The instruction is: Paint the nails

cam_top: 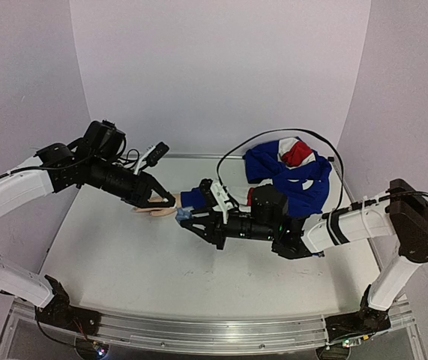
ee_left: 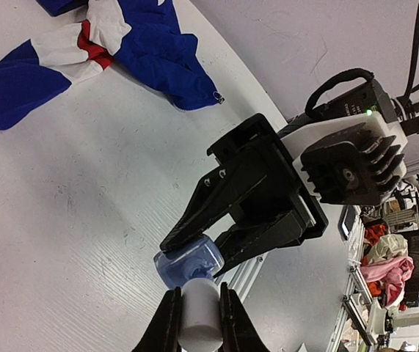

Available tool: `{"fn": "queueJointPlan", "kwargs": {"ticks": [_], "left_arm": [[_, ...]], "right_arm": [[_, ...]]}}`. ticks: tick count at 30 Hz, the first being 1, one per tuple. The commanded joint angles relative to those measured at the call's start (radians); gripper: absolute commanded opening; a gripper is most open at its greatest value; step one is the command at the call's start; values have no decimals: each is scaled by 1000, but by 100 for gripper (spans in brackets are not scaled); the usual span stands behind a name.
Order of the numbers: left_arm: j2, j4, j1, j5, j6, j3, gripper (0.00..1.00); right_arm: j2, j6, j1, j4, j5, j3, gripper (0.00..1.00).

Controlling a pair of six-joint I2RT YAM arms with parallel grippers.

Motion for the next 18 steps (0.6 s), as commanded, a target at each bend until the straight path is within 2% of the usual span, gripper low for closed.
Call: {"fn": "queueJointPlan", "kwargs": {"ticks": [1, 6, 18], "left_arm": [[-6, -47, -13, -20, 26, 49, 0], [17, -54, -17, -20, 28, 64, 0], [71, -109, -59, -91, 46, 99, 0]], "right_arm": [[-52, -19, 6, 118, -7, 27, 0], [-30, -19, 6, 103, -57, 52, 0], [-31, -34, 10, 99, 0, 69, 0]]}}
